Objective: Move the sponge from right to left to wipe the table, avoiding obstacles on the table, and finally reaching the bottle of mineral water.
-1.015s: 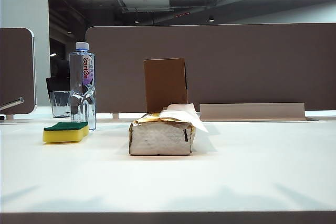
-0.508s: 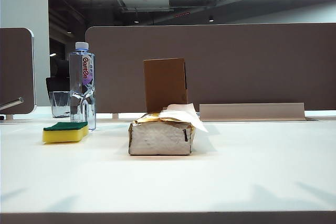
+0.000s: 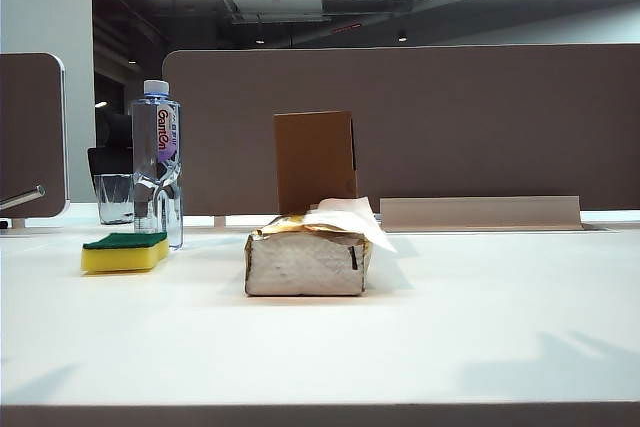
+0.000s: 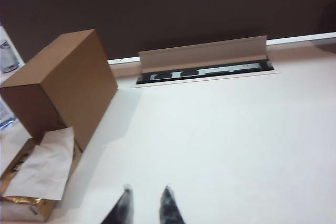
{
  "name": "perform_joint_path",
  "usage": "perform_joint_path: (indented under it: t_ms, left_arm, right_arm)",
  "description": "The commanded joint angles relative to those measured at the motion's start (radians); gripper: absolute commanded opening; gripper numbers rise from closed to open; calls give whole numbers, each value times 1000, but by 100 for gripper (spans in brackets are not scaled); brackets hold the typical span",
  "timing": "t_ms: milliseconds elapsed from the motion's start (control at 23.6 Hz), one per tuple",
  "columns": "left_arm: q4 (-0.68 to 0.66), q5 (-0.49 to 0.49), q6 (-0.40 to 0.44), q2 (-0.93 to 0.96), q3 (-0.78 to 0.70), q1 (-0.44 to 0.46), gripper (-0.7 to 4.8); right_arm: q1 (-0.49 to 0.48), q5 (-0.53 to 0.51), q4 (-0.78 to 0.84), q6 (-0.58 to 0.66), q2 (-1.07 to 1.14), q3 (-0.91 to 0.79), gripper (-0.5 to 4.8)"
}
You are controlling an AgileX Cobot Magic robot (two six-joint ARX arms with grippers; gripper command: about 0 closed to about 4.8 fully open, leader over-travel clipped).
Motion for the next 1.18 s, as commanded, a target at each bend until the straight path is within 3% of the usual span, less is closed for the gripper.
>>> perform_joint_path:
  t_ms: [42, 465, 677, 1184]
  left_arm:
    - [70, -10, -25, -70, -64, 0, 173]
    - [187, -62, -53, -151, -187, 0, 142]
    - [346, -74, -60, -151, -286, 1, 83]
    - [744, -77, -57, -151, -622, 0, 79]
  right_arm:
    - [0, 28, 72, 10, -5, -32, 43]
    - [0, 88, 182, 22, -199, -196, -3]
    - [0, 87, 304, 20, -205, -319, -3]
    - [0, 97, 451, -41, -206, -502, -3]
